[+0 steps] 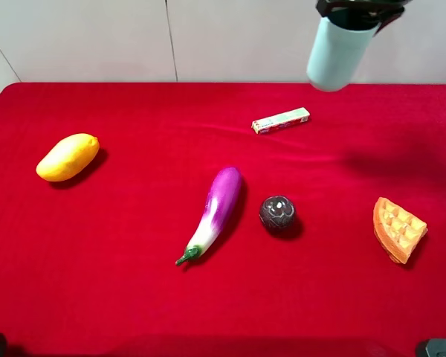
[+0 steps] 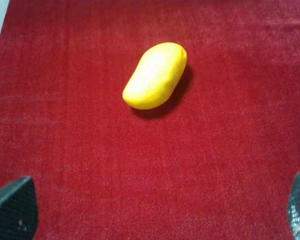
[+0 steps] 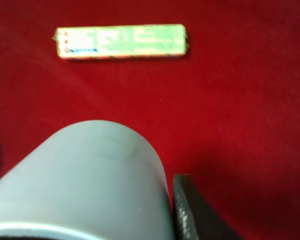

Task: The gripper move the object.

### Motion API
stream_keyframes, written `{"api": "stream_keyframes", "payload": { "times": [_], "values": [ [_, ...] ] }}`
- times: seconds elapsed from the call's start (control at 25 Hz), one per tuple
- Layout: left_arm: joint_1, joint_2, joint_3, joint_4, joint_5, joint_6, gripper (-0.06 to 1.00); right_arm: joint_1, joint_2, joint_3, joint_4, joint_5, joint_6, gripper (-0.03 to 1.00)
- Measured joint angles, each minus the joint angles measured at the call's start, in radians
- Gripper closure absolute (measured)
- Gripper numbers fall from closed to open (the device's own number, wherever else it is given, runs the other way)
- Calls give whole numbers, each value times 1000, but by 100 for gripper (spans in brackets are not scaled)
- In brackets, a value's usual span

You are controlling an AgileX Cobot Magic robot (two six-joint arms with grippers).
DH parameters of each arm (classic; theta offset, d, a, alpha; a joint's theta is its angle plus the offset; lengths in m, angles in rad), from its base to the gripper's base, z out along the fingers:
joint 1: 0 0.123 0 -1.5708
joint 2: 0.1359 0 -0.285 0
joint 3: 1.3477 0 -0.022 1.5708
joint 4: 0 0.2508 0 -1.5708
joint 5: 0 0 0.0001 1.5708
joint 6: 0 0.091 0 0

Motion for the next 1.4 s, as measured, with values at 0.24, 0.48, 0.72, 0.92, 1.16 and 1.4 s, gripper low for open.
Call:
{"api": "stream_keyframes", "payload": {
  "times": [0.24,0.48,0.72,0.92,1.16,1.4],
  "values": [
    [0,0,0,0,0,0,-5,-75,-46,88,0,-6,-12,92],
    [0,0,0,0,0,0,-5,-160,-89,209,0,-55,-15,92],
    [0,0,0,0,0,0,-5,-256,-129,335,0,-119,-19,92],
    [0,0,0,0,0,0,-5,-307,-133,410,0,-168,-30,92],
    [0,0,0,0,0,0,-5,-378,-133,537,0,-291,-31,92],
    [0,0,0,0,0,0,-5,-435,-133,596,0,-375,-37,92]
  ]
}}
